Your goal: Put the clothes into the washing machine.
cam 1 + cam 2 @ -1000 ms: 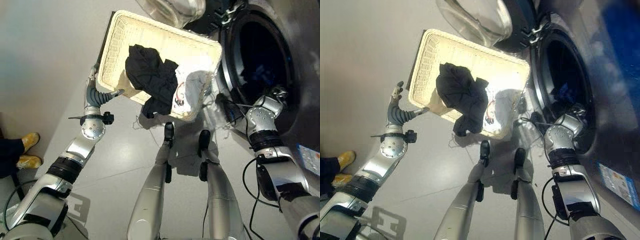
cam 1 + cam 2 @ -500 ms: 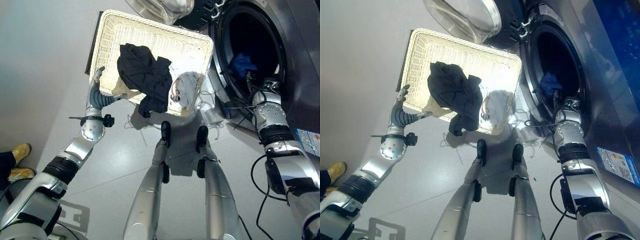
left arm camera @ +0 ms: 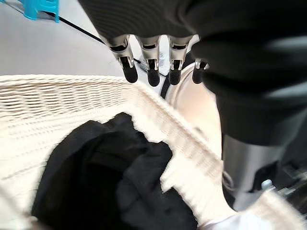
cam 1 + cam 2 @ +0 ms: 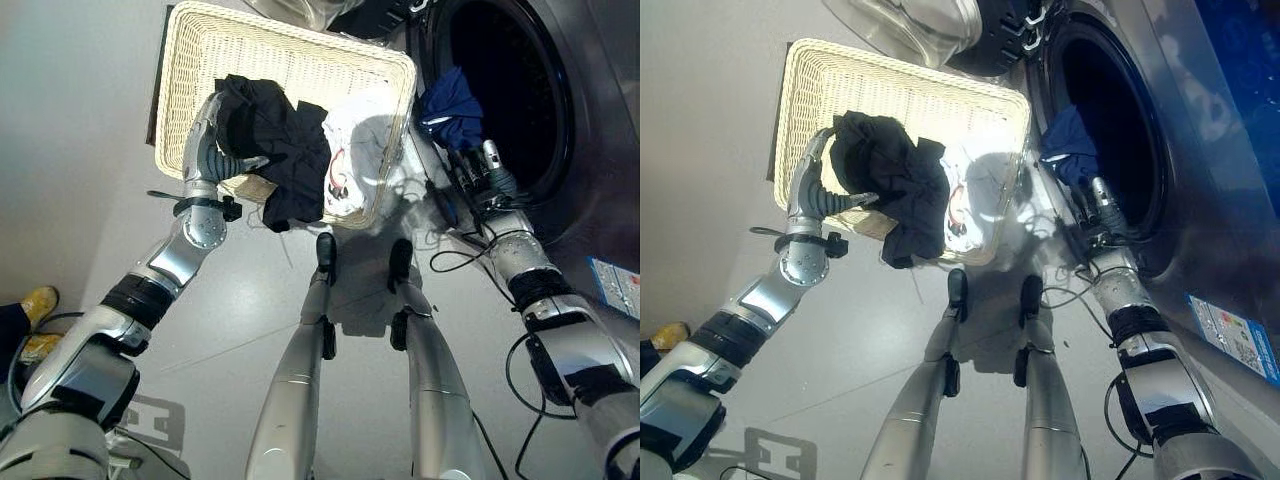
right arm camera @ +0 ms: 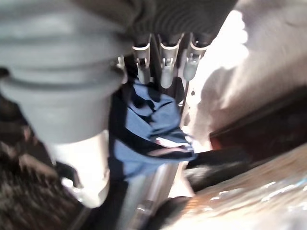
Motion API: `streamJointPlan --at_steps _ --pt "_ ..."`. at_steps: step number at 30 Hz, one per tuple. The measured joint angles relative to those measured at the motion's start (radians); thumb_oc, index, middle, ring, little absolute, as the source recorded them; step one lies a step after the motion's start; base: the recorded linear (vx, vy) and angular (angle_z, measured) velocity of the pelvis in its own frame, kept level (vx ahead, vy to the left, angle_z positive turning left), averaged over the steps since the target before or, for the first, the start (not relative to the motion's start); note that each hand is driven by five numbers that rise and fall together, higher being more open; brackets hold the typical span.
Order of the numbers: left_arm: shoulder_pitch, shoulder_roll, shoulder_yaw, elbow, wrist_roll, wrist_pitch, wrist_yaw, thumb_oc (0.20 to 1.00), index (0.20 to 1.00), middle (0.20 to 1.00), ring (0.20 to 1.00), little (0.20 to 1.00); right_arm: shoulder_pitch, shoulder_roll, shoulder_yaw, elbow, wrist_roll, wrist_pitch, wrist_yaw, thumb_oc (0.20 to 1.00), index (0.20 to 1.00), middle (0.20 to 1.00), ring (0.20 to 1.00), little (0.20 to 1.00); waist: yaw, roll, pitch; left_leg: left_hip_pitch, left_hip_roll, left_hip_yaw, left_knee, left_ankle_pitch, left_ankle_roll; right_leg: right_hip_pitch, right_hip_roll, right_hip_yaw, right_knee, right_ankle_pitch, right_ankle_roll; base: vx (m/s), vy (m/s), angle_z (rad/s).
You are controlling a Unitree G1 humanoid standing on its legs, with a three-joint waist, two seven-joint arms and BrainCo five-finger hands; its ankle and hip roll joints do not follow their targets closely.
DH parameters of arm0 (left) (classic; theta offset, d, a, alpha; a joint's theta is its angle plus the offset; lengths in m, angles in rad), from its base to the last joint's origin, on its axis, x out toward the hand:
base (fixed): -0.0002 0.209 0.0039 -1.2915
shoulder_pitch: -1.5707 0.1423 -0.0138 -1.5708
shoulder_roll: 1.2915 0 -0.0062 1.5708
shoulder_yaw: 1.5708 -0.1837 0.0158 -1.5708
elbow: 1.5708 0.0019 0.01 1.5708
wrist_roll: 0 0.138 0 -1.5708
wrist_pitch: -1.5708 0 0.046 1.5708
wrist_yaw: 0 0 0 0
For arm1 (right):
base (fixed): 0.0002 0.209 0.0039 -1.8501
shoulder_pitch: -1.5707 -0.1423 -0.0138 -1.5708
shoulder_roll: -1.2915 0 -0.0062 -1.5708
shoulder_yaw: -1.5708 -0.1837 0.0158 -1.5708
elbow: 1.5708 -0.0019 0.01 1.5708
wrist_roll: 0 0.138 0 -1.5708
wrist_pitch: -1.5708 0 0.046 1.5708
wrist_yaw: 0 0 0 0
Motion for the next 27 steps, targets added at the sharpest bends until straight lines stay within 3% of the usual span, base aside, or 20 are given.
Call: streamJointPlan --at_steps 4,7,10,11,13,17,21,22,23,25,27 --pt "-0.015 -0.006 -0.021 0.087 0.014 0.120 0.007 1.000 1.000 1.000 1.000 1.000 0.037 -0.026 0.075 -0.068 -0.159 0.007 0.021 1.000 1.000 1.000 1.000 1.000 -0.040 0.000 0.000 -0.047 -0.003 0.023 0.019 -0.004 -0.004 -0.061 0.000 0.027 0.025 -0.003 0.002 0.02 0.133 -0.10" --pt "-0.062 -0.023 -0.031 0.181 0.015 0.180 0.006 1.000 1.000 1.000 1.000 1.000 0.136 -0.044 0.104 -0.182 -0.176 0.011 0.068 1.000 1.000 1.000 1.000 1.000 -0.075 -0.001 0.000 -0.096 -0.003 0.037 0.076 -0.028 -0.010 -0.100 -0.001 0.042 0.051 -0.004 -0.007 0.02 0.175 -0.04" --pt "-0.116 -0.026 -0.042 0.267 0.054 0.270 -0.040 1.000 1.000 1.000 1.000 1.000 0.204 -0.039 0.107 -0.232 -0.175 0.014 0.097 1.000 1.000 1.000 1.000 1.000 -0.105 -0.008 0.002 -0.145 -0.002 0.054 0.139 -0.060 0.011 -0.140 0.006 0.066 0.071 -0.003 -0.006 0.02 0.163 -0.15" --pt "-0.116 -0.026 -0.042 0.267 0.054 0.270 -0.040 1.000 1.000 1.000 1.000 1.000 0.204 -0.039 0.107 -0.232 -0.175 0.014 0.097 1.000 1.000 1.000 1.000 1.000 -0.105 -0.008 0.002 -0.145 -0.002 0.054 0.139 -0.060 0.011 -0.140 0.006 0.066 0.071 -0.003 -0.006 0.06 0.149 -0.15" --pt "-0.187 -0.024 -0.091 0.350 0.128 0.361 -0.143 1.000 1.000 1.000 1.000 1.000 0.242 -0.035 0.146 -0.241 -0.181 0.029 0.106 1.000 1.000 1.000 1.000 1.000 -0.160 -0.020 0.004 -0.170 0.004 0.077 0.186 -0.095 0.016 -0.158 0.010 0.090 0.080 -0.009 0.007 0.07 0.152 -0.18" --pt "-0.256 -0.026 -0.173 0.415 0.227 0.431 -0.289 1.000 1.000 1.000 1.000 1.000 0.265 -0.046 0.182 -0.262 -0.182 0.035 0.121 1.000 1.000 1.000 1.000 1.000 -0.195 -0.030 0.002 -0.188 0.013 0.104 0.247 -0.129 0.019 -0.157 0.021 0.118 0.075 -0.001 0.013 0.01 0.152 -0.20" --pt "-0.318 -0.027 -0.199 0.470 0.240 0.449 -0.335 1.000 1.000 1.000 1.000 1.000 0.250 -0.059 0.190 -0.294 -0.182 0.035 0.122 1.000 1.000 1.000 1.000 1.000 -0.213 -0.031 0.002 -0.232 0.015 0.107 0.275 -0.141 0.020 -0.190 0.024 0.124 0.075 0.006 0.017 0.01 0.152 -0.05" --pt "-0.332 -0.025 -0.199 0.484 0.239 0.449 -0.333 0.896 0.896 0.896 0.896 0.896 0.246 -0.073 0.190 -0.310 -0.182 0.035 0.124 1.000 1.000 1.000 1.000 1.000 -0.212 -0.031 0.002 -0.248 0.015 0.110 0.281 -0.143 0.021 -0.206 0.023 0.127 0.076 0.011 0.014 0.01 0.111 -0.04" --pt "-0.335 -0.021 -0.194 0.486 0.237 0.447 -0.323 0.849 0.849 0.849 0.849 0.849 0.245 -0.080 0.186 -0.322 -0.182 0.035 0.125 1.000 1.000 1.000 1.000 1.000 -0.211 -0.032 0.002 -0.258 0.015 0.113 0.284 -0.144 0.024 -0.215 0.024 0.129 0.077 0.013 0.014 0.00 0.066 -0.04" --pt "-0.334 -0.016 -0.190 0.486 0.198 0.429 -0.268 0.200 0.200 0.200 0.200 0.200 0.245 -0.084 0.185 -0.338 -0.182 0.035 0.125 1.000 1.000 1.000 1.000 1.000 -0.211 -0.032 0.002 -0.267 0.015 0.115 0.295 -0.150 0.028 -0.221 0.029 0.132 0.080 0.015 0.016 0.00 0.050 -0.04" --pt "-0.338 -0.016 -0.147 0.488 0.153 0.398 -0.229 0.200 0.200 0.200 0.200 0.200 0.251 -0.084 0.185 -0.355 -0.182 0.035 0.125 1.000 1.000 1.000 1.000 1.000 -0.213 -0.039 0.002 -0.267 0.016 0.115 0.299 -0.153 0.028 -0.221 0.029 0.133 0.085 0.014 0.016 0.00 0.021 -0.01"
